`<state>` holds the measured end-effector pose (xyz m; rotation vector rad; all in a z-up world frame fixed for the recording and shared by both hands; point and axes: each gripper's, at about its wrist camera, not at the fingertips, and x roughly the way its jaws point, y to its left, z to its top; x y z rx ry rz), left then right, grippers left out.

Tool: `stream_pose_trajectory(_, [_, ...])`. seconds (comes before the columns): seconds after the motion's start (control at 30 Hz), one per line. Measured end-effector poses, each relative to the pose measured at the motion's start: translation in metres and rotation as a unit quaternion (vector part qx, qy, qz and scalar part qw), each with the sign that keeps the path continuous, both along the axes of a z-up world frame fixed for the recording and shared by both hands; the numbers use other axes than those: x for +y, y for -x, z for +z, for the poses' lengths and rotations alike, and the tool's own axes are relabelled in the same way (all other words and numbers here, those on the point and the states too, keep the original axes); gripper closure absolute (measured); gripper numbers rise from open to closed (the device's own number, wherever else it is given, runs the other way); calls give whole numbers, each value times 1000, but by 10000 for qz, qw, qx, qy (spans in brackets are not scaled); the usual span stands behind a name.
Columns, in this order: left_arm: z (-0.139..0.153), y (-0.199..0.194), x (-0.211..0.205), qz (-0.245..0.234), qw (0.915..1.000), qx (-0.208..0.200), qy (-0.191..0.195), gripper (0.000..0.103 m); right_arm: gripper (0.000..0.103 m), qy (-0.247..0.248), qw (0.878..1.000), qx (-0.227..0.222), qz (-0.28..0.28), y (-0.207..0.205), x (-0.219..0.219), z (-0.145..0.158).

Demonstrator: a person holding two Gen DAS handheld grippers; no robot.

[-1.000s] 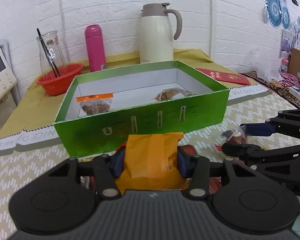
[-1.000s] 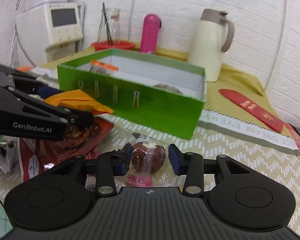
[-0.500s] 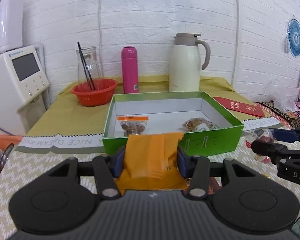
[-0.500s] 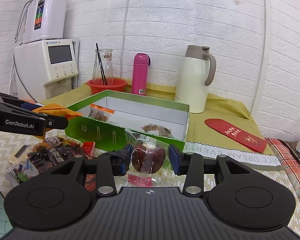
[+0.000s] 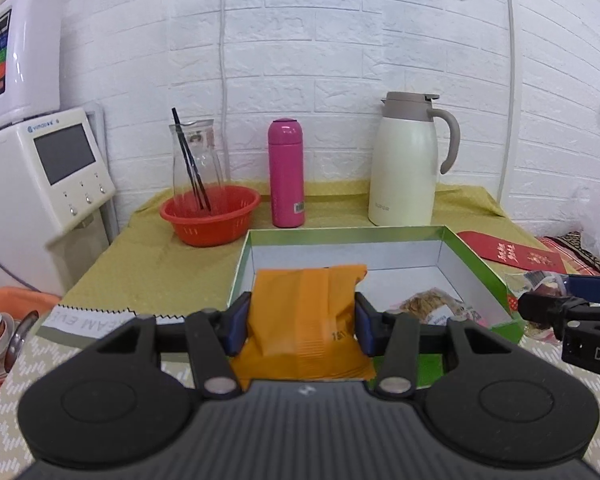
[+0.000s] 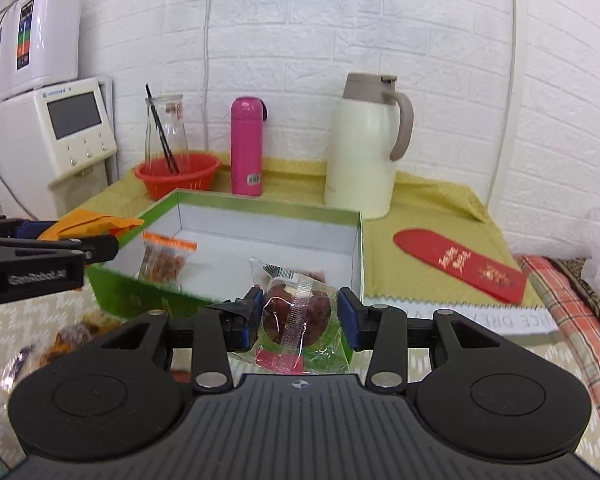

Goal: Organize snacks
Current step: 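Lower both held snacks into the green box and release them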

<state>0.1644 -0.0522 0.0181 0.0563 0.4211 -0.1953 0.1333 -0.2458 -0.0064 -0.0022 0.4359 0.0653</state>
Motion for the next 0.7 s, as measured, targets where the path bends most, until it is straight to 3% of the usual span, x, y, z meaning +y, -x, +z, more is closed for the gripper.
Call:
stream_pose_trajectory(0.33, [-11,-53,-1,309,9992,58,265,54,32,225,9994,46,-240,-61,11,-9])
stream_pose_trajectory(0.7, [-27,-70,-10,236,9996,133,-31,51,32,369,9987,249,-232,-92,21,-26])
